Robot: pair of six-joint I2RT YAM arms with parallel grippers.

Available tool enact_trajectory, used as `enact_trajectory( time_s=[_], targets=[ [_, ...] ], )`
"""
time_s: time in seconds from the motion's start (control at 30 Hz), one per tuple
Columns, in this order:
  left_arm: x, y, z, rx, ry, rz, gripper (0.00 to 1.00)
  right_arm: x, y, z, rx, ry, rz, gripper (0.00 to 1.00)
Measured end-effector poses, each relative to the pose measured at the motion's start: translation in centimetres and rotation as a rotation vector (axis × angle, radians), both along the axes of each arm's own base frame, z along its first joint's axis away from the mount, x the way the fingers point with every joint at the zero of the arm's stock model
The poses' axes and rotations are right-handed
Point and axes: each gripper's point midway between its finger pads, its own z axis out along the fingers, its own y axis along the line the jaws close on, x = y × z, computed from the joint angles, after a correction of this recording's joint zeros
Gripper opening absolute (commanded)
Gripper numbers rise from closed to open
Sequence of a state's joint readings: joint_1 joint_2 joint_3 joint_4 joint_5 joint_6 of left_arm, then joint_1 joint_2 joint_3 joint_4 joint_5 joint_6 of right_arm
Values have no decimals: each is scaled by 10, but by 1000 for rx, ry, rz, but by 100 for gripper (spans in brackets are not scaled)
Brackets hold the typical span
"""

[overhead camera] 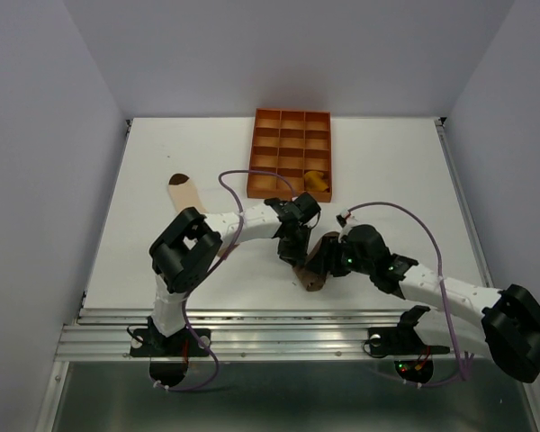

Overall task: Roll the socks
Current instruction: Roll the sock at the center of the board.

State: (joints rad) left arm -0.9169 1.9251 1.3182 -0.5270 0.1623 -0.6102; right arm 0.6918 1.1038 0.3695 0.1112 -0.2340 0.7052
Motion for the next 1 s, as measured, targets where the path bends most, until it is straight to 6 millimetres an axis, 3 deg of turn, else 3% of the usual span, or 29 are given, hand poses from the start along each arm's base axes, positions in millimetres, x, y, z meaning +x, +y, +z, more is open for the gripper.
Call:
enact_trajectory(
  time_s=[0.1, 0.4, 1.0],
  targets=[
    [0, 0, 0, 13, 6, -1, 33, 1, 0, 10, -39, -77, 39, 61],
    [-1, 0, 0, 25, 19, -1, 32, -29, 21, 19, -251, -267, 209, 61],
    [-2, -1, 0, 29, 41, 11, 32, -26, 20, -13, -570, -361, 246, 61]
  ],
)
